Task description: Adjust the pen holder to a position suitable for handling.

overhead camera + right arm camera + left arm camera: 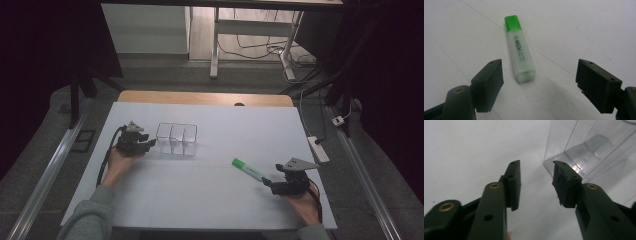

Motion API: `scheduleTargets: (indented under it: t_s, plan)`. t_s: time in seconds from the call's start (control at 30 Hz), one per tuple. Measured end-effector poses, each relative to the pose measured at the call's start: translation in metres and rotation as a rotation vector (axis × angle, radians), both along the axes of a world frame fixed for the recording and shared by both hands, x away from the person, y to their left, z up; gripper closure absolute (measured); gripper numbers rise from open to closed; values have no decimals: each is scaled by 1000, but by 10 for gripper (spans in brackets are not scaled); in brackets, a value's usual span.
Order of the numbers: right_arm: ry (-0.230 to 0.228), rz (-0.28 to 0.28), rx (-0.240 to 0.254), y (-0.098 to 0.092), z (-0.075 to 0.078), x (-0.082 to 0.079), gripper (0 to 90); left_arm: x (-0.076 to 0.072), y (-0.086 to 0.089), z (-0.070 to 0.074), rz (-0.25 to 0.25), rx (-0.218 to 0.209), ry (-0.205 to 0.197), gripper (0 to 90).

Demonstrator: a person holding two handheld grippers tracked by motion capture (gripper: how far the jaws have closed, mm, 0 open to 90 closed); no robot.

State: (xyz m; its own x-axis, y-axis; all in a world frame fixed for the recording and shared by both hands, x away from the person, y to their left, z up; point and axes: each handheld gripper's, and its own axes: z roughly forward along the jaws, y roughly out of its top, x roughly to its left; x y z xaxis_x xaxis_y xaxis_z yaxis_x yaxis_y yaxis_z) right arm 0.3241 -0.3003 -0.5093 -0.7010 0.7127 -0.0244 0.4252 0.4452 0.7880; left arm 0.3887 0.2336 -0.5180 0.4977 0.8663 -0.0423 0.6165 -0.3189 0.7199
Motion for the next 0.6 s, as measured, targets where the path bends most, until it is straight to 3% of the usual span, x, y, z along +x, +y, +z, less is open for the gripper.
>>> scheduleTargets:
  t_s: [0.1, 0.23, 0.6]
  plan:
    - [-2, 2, -1, 0, 0, 0, 219, 0, -1, -2, -6, 6, 9, 713]
    - [2, 3, 0, -1, 0, 0, 219, 0, -1, -4, -23, -27, 17, 886]
    - [6, 1, -11, -1, 0, 0, 220, 1, -5, -5, -59, -72, 25, 892]
